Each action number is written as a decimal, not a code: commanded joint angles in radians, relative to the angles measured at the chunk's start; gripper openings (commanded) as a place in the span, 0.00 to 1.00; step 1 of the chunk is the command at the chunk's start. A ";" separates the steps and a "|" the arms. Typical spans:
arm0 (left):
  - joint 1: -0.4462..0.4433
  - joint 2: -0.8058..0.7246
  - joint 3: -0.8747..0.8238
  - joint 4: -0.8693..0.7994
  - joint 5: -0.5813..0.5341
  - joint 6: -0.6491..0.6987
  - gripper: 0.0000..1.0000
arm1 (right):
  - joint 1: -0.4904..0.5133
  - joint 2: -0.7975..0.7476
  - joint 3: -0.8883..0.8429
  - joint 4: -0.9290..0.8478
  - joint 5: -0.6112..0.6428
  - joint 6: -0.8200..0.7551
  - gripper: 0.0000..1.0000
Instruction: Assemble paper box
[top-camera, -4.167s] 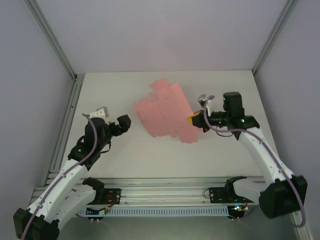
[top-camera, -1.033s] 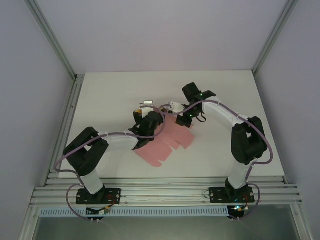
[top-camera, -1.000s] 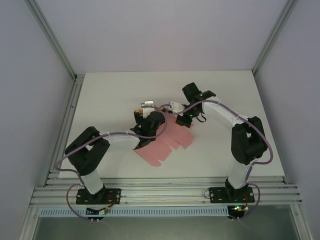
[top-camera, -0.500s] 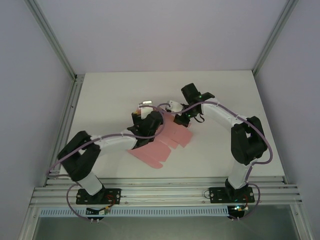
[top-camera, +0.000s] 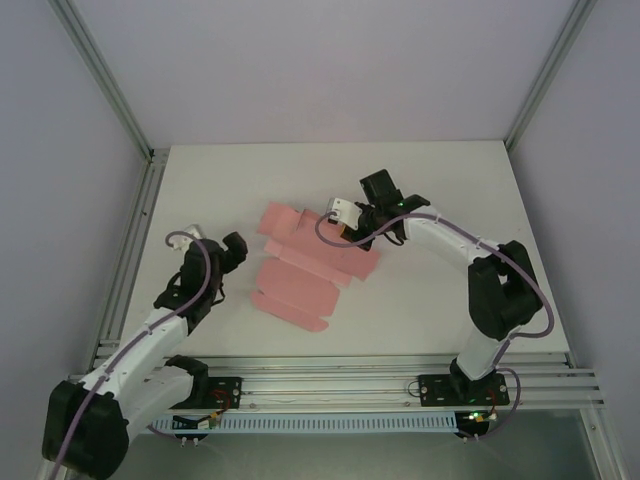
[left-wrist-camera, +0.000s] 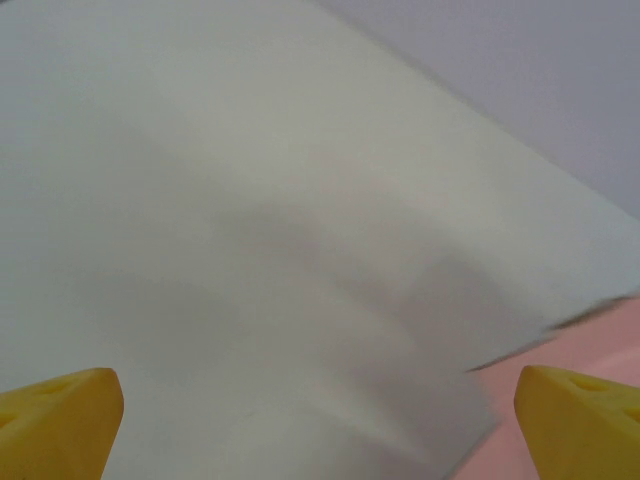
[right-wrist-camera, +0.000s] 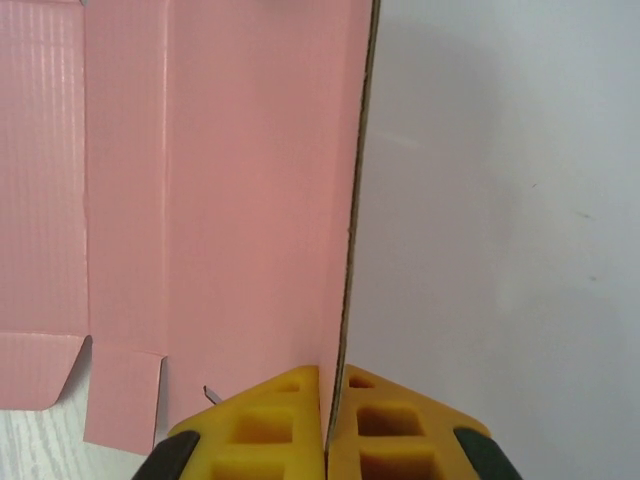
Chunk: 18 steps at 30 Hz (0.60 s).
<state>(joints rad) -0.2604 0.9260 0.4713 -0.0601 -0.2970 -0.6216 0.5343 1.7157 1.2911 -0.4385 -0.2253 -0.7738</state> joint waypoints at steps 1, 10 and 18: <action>0.076 0.061 0.002 -0.082 0.215 -0.045 1.00 | 0.002 -0.014 0.000 0.019 -0.022 -0.012 0.00; 0.095 0.332 0.091 0.001 0.321 -0.015 1.00 | 0.001 -0.027 -0.012 0.006 -0.063 -0.005 0.00; 0.095 0.391 0.086 0.117 0.412 0.000 1.00 | 0.002 -0.029 -0.018 -0.006 -0.095 0.001 0.00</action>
<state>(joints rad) -0.1741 1.3018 0.5419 -0.0132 0.0456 -0.6376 0.5343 1.7153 1.2861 -0.4377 -0.2672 -0.7734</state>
